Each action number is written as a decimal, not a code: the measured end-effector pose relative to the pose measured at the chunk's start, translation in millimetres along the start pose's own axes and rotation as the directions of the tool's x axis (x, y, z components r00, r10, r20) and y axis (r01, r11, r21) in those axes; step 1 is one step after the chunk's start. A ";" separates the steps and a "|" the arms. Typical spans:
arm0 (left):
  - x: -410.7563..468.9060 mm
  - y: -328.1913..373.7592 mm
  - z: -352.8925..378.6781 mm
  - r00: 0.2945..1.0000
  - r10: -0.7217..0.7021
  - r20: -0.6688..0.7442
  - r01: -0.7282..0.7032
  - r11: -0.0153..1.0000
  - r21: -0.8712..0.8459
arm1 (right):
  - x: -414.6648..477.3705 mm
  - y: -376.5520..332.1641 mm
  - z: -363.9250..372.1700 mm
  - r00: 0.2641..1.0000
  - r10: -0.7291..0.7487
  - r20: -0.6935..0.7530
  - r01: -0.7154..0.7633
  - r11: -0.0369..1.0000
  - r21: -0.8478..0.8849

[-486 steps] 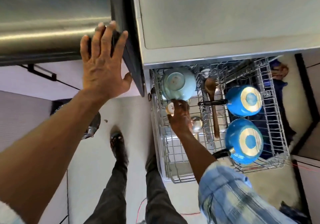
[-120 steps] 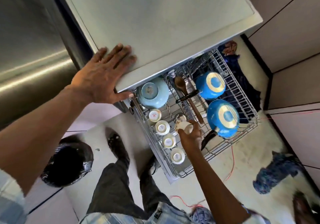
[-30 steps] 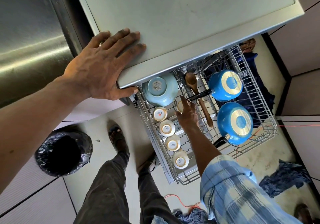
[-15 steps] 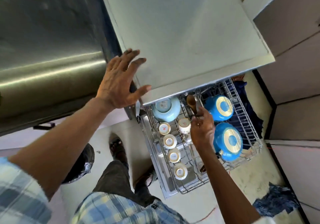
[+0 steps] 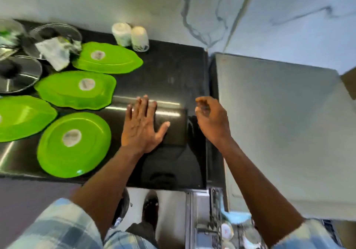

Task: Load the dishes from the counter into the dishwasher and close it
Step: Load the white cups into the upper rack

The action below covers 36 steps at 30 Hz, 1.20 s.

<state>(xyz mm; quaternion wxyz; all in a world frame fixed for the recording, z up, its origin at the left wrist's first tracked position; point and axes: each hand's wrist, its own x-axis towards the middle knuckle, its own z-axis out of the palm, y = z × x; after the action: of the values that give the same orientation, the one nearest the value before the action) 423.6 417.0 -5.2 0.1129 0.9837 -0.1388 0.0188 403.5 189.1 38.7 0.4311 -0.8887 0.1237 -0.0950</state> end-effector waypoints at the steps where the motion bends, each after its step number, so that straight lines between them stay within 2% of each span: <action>1: 3.3 -2.1 4.1 1.000 -0.005 -0.006 0.005 1.000 0.016 | 25.7 -9.4 14.9 0.998 -0.026 0.051 0.026 1.000 0.001; 4: 5.4 -5.6 10.9 0.999 -0.022 -0.027 0.023 0.999 0.032 | 92.8 -38.8 61.4 0.982 -0.108 0.153 0.114 0.993 -0.029; 9: 5.8 -6.1 15.8 0.998 -0.029 -0.063 0.031 0.999 0.018 | 180.2 -87.0 133.4 0.976 -0.115 0.185 0.128 0.990 -0.059; 12: 6.0 -6.5 16.0 0.997 -0.033 -0.071 0.034 0.999 0.008 | 214.9 -109.5 164.2 0.971 -0.160 0.177 0.181 0.978 -0.108; 17: 10.2 -5.8 11.2 0.998 -0.051 -0.048 0.050 0.999 -0.021 | 258.7 -129.1 195.3 0.938 -0.216 0.270 0.296 0.907 -0.301; 20: 10.6 -7.9 10.9 0.996 -0.058 -0.062 0.056 0.998 -0.041 | 262.2 -131.2 197.9 0.944 -0.206 0.258 0.274 0.926 -0.261; 24: 12.3 -9.6 13.5 0.993 -0.066 -0.094 0.061 0.997 -0.053 | 220.4 -123.5 169.0 0.980 -0.192 0.048 0.193 0.981 -0.018; 27: 11.2 -10.0 14.0 0.995 -0.047 -0.091 0.042 0.997 -0.057 | 158.5 -102.2 120.3 0.980 -0.138 -0.146 0.160 0.977 0.145; 31: 8.2 -7.3 1.1 0.999 -0.010 -0.053 0.006 0.996 -0.084 | 40.7 -67.6 45.7 0.953 0.078 -0.293 0.030 0.938 0.346; 34: -5.1 2.6 -8.1 0.983 0.166 -0.080 -0.172 0.982 -0.084 | -54.2 -36.4 -12.3 0.883 0.261 -0.391 -0.051 0.881 0.471; 36: -17.1 22.6 -8.9 0.944 0.323 -0.071 -0.329 0.935 -0.128 | -112.0 -19.6 -46.1 0.812 0.356 -0.462 -0.057 0.837 0.545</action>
<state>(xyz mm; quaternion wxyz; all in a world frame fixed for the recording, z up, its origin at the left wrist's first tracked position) 400.8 402.5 7.1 0.1793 0.9361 -0.2981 0.0517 286.9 200.4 75.2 0.6033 -0.6590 0.3112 -0.3238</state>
